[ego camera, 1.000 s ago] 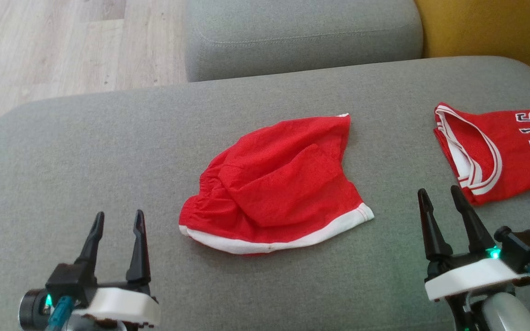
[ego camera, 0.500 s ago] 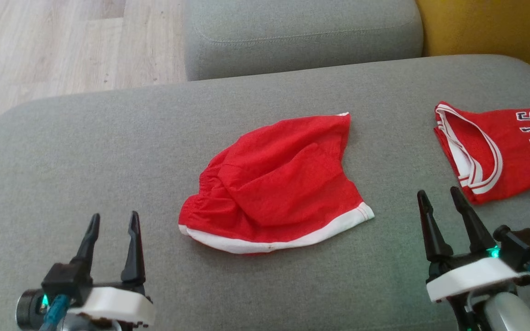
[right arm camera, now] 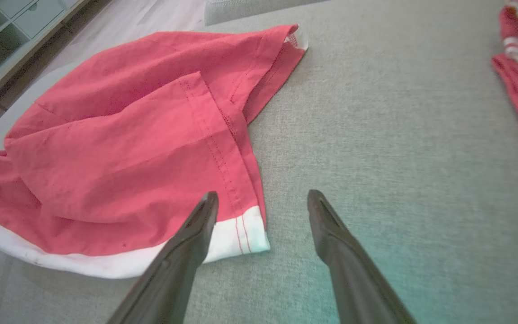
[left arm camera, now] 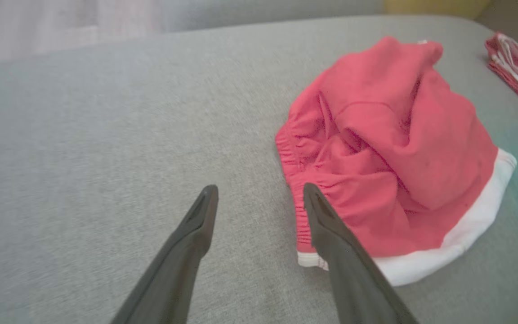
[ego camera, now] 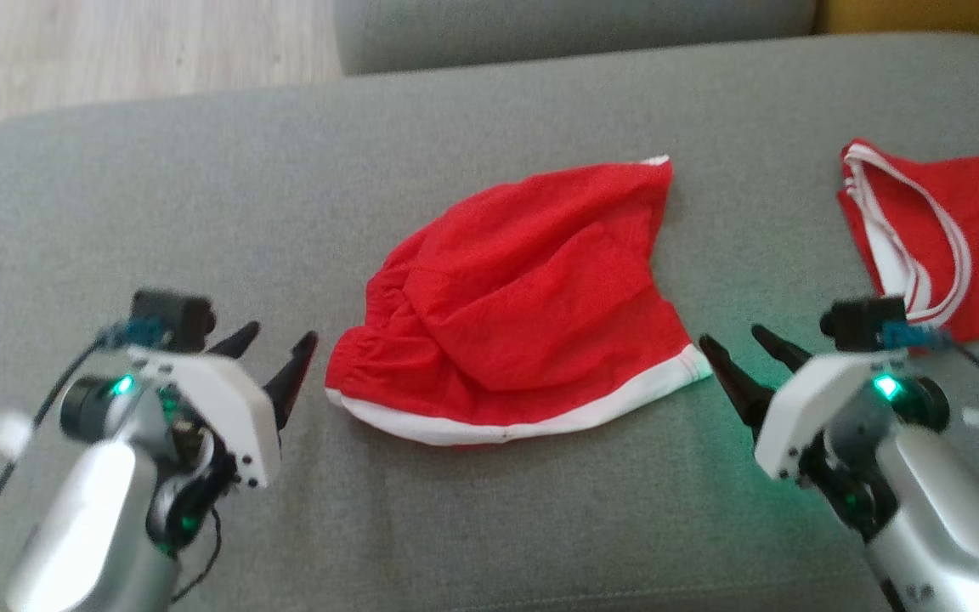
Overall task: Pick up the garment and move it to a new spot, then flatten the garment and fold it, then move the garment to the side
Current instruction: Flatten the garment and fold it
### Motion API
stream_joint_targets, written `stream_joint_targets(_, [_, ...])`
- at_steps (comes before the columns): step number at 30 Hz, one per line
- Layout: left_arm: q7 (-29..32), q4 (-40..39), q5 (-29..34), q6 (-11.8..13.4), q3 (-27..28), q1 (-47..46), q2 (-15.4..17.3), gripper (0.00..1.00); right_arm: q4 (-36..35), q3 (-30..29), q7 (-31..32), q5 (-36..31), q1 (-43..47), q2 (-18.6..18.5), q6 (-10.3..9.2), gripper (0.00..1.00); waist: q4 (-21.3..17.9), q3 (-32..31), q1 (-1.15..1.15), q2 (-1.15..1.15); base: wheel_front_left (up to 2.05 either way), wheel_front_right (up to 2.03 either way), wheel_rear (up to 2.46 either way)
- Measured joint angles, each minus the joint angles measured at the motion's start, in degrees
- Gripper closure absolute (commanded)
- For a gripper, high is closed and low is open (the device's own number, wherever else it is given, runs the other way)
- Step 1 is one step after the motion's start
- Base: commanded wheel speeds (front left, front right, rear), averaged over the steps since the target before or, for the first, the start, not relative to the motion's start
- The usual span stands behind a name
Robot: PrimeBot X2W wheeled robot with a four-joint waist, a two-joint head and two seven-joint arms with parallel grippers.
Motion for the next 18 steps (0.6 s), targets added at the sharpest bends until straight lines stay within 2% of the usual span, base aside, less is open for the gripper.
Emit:
stream_joint_targets(3, [6.49, 1.87, -3.75, -1.31, -2.6, -3.98, 1.42, 0.0, 2.87, 2.13, 3.5, 2.75, -3.58, -0.34, 0.0, 0.0, 0.33, 1.86, 0.0, 0.0, 0.0, 0.0, 0.0])
stream_joint_targets(6, [10.99, 3.66, -8.5, -1.35, -5.49, -6.33, 2.27, 0.0, 5.8, 4.76, 7.16, 4.21, -5.11, -0.47, 0.0, 0.0, 0.65, 3.16, 0.0, 0.0, 0.0, 0.0, 0.0])
stream_joint_targets(9, [14.74, 3.97, -13.7, -1.36, -10.83, -8.28, 3.92, 0.0, 6.5, 6.95, 9.0, 5.89, -6.04, -0.53, 0.0, 0.0, 0.76, 3.87, 0.0, 0.0, 0.0, 0.0, 0.0])
stream_joint_targets(13, [16.96, 4.82, -19.05, -1.36, -14.86, -9.92, 6.67, 0.0, 7.31, 9.23, 9.79, 7.05, -7.93, -0.78, 0.0, 0.0, 0.46, 3.89, 0.0, 0.0, 0.0, 0.0, 0.0])
stream_joint_targets(18, [17.11, 4.81, -23.12, -1.36, -16.82, -10.27, 9.4, 0.0, 8.44, 11.04, 8.87, 8.15, -8.09, -0.7, 0.0, 0.0, -0.05, 3.4, 0.0, 0.0, 0.0, 0.0, 0.0])
